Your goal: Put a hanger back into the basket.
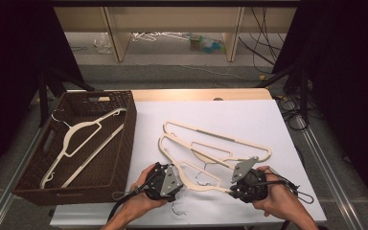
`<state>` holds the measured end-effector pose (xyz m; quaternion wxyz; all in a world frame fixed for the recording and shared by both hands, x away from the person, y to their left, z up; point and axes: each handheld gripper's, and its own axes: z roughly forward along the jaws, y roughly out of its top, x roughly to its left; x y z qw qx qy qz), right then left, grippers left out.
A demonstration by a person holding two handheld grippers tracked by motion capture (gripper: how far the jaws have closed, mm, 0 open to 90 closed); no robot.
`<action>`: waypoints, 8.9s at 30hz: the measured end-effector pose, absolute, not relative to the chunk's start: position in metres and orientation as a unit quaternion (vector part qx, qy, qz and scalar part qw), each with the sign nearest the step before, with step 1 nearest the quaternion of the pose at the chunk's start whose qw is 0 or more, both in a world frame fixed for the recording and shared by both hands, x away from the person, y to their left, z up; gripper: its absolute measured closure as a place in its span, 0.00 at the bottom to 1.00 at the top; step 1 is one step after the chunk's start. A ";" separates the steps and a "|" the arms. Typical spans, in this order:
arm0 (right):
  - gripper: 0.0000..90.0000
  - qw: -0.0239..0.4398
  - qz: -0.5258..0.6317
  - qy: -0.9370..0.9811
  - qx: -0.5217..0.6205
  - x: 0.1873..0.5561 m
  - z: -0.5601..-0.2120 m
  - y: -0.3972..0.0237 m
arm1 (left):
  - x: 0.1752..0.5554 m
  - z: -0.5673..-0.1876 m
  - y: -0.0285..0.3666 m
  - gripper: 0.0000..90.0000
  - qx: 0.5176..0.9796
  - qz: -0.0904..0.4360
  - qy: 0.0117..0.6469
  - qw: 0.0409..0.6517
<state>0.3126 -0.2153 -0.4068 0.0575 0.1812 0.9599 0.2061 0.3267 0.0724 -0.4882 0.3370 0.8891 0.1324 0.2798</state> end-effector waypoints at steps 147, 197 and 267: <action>0.30 0.129 0.429 0.851 0.274 0.311 -0.415 -0.236 | 0.381 -0.334 0.355 0.95 0.803 0.212 0.440 0.341; 0.29 0.130 0.426 0.845 0.297 0.318 -0.427 -0.249 | 0.358 -0.358 0.296 0.40 0.727 0.248 0.478 0.427; 0.35 0.129 0.353 0.865 0.333 0.407 -0.474 -0.268 | 0.269 -0.445 0.144 0.18 0.792 0.222 0.281 0.495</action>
